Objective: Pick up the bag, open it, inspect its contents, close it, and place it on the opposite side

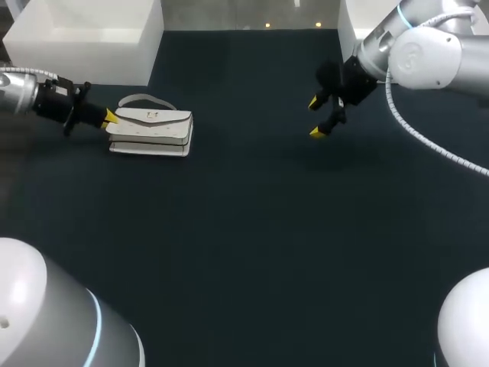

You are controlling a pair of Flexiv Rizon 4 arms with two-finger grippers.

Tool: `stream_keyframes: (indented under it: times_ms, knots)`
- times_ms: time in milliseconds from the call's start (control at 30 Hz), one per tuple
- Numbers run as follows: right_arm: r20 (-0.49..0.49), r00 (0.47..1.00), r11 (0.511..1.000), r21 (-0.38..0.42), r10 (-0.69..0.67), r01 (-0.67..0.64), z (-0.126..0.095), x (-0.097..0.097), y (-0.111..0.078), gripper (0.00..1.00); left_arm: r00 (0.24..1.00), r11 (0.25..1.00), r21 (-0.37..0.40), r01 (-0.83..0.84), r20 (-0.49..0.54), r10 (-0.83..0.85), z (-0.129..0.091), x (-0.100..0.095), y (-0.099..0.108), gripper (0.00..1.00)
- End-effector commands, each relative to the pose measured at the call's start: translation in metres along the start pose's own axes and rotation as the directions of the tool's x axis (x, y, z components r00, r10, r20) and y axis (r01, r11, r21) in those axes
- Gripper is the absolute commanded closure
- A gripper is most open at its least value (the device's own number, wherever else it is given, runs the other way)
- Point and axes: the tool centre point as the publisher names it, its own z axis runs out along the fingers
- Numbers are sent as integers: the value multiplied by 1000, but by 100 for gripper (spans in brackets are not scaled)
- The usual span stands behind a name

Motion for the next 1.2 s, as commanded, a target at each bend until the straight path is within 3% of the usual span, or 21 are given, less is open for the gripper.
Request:
stream_keyframes:
  times_ms: [33, 167, 400, 633, 1067, 1200]
  knots:
    - [-2, 1000, 1000, 0, -1, 1, 0, -1, 0, 0, 1000, 946, 323, 13, -3, -12, 13, 9, 16, 100]
    - [-2, 1000, 1000, 0, -1, 1, 0, -1, 0, 0, 1000, 934, 357, 11, -7, -9, 29, 16, 26, 100]
    - [-2, 1000, 1000, 0, -1, 1, 0, -1, 0, 0, 999, 939, 344, 11, -35, 1, 61, 27, 37, 100]
    - [-2, 1000, 1000, 0, -1, 1, 0, -1, 0, 0, 999, 945, 326, 3, -47, 13, 74, 36, 40, 100]
    - [-2, 1000, 1000, 0, -1, 1, 0, -1, 0, 0, 996, 986, 162, -35, -81, 48, 87, 50, 40, 100]
    - [-2, 1000, 1000, 0, -1, 1, 0, -1, 0, 0, 995, 987, 155, -46, -78, 59, 97, 56, 44, 100]
